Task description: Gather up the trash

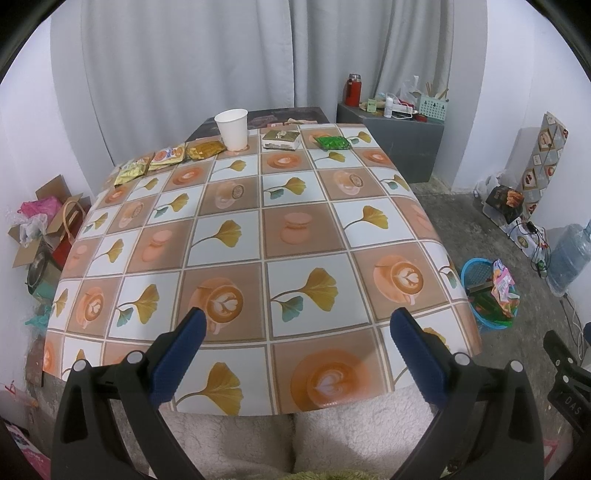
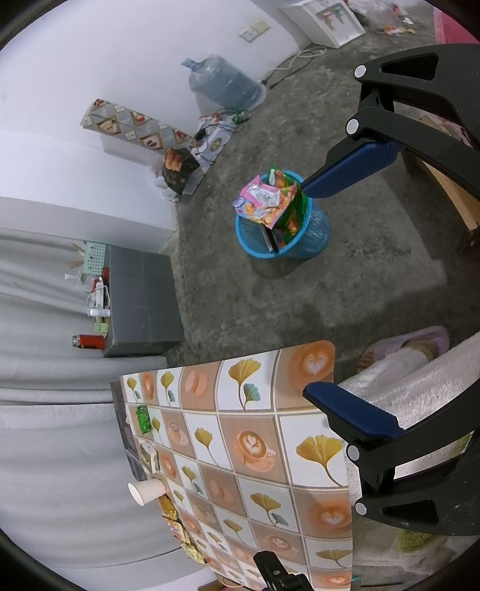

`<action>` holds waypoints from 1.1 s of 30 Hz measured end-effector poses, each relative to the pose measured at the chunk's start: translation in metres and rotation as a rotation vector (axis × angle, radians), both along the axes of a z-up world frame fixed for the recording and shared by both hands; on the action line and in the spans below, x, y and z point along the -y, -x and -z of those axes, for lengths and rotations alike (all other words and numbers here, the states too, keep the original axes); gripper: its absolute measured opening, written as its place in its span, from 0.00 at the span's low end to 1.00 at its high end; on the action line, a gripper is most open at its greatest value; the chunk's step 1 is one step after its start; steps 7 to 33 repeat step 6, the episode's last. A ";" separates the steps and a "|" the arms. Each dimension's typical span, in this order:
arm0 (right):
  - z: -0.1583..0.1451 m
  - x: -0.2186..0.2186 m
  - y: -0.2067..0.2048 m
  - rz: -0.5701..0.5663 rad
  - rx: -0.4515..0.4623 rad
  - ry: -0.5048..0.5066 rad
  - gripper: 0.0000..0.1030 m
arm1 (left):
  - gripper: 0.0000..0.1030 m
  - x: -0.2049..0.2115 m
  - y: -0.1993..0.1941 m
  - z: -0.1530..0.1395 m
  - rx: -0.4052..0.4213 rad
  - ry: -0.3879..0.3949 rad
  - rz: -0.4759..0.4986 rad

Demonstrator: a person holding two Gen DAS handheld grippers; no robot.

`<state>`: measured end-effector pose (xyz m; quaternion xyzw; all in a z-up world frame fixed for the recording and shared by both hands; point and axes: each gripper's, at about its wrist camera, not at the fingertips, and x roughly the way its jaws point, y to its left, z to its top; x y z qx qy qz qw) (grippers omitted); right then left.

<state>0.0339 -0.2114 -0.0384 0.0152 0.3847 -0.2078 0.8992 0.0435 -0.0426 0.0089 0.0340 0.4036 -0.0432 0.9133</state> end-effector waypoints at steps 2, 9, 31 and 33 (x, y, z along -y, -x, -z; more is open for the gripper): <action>0.000 0.000 0.000 0.001 -0.001 -0.001 0.93 | 0.95 0.000 0.000 0.000 -0.001 0.002 -0.001; 0.000 -0.001 0.000 0.001 0.001 0.001 0.93 | 0.95 0.000 0.000 0.000 0.001 0.001 0.002; 0.000 -0.001 0.000 0.001 0.001 0.001 0.93 | 0.95 0.000 0.000 0.000 0.001 0.001 0.002; 0.000 -0.001 0.000 0.001 0.001 0.001 0.93 | 0.95 0.000 0.000 0.000 0.001 0.001 0.002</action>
